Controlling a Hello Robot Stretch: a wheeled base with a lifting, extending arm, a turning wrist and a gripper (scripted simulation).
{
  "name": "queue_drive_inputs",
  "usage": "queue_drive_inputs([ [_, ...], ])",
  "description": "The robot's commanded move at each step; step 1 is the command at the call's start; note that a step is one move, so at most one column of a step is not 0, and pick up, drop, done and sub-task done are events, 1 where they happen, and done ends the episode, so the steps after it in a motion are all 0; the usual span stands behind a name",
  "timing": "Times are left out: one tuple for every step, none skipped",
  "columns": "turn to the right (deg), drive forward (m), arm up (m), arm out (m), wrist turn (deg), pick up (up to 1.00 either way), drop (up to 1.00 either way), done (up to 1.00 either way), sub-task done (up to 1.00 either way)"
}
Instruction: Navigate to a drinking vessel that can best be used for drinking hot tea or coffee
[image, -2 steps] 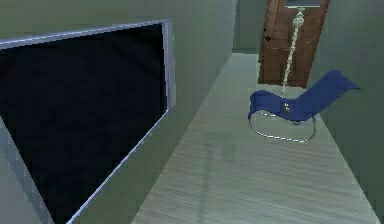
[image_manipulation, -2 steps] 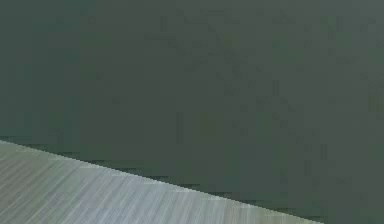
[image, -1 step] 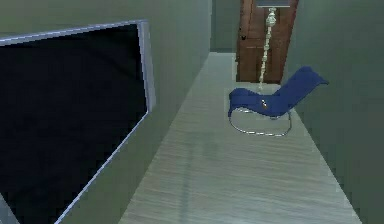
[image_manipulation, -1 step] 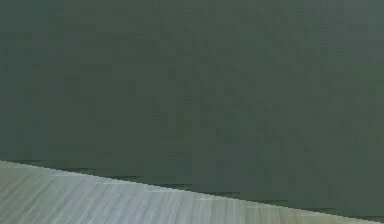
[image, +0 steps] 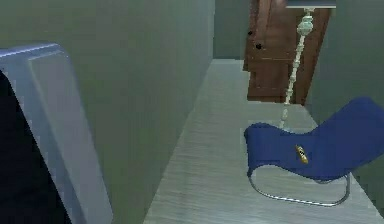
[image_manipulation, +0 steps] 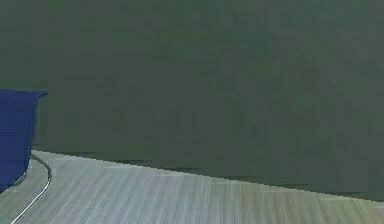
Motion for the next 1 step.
queue_drive_inputs([
  [3.0,0.00,0.00,0.00,0.0,0.00,0.00,0.00,0.00],
])
